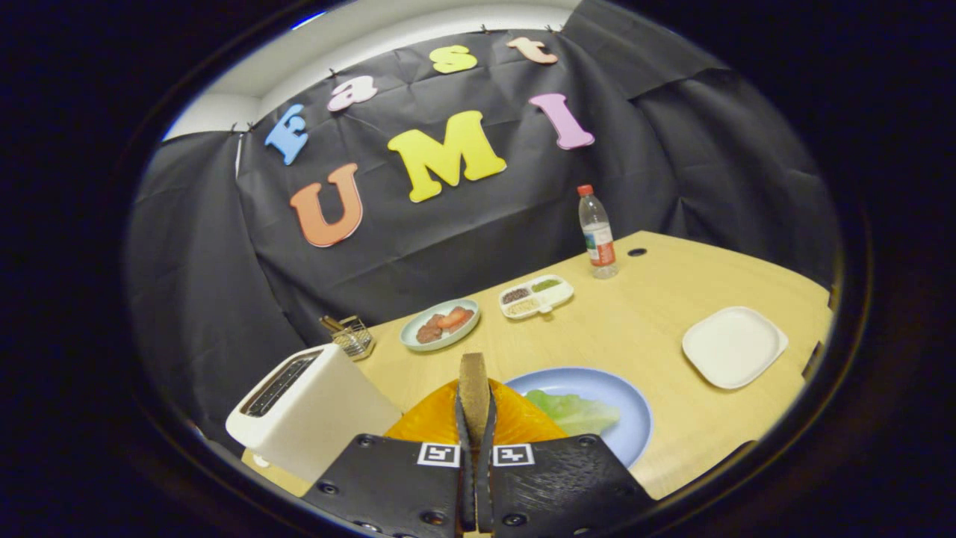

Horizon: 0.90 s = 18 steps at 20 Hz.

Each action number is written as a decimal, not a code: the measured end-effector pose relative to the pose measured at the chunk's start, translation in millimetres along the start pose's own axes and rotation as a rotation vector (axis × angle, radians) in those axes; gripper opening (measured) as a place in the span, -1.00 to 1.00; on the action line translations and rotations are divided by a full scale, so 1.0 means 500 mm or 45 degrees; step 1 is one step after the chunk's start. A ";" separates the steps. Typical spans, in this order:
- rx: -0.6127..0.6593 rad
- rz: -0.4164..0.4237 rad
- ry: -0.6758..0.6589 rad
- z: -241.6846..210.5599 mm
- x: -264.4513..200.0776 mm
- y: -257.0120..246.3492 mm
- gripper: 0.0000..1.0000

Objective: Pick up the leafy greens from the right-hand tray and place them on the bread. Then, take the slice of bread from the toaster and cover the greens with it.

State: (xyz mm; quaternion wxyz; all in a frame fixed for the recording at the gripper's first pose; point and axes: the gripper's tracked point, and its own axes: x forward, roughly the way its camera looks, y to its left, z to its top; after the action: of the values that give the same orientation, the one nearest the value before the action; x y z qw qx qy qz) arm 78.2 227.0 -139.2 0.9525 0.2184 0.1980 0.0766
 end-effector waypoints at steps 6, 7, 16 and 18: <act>-0.011 -0.039 0.065 -0.011 0.005 -0.090 -0.70; -0.011 -0.042 0.076 -0.015 0.007 -0.101 -0.55; -0.079 -0.076 0.065 0.016 -0.003 -0.135 0.25; -0.117 -0.068 0.014 0.044 -0.021 -0.124 0.45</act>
State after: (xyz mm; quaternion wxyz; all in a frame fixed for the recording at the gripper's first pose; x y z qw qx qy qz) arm 81.4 160.9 -144.9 0.9622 0.1685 0.2052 0.0612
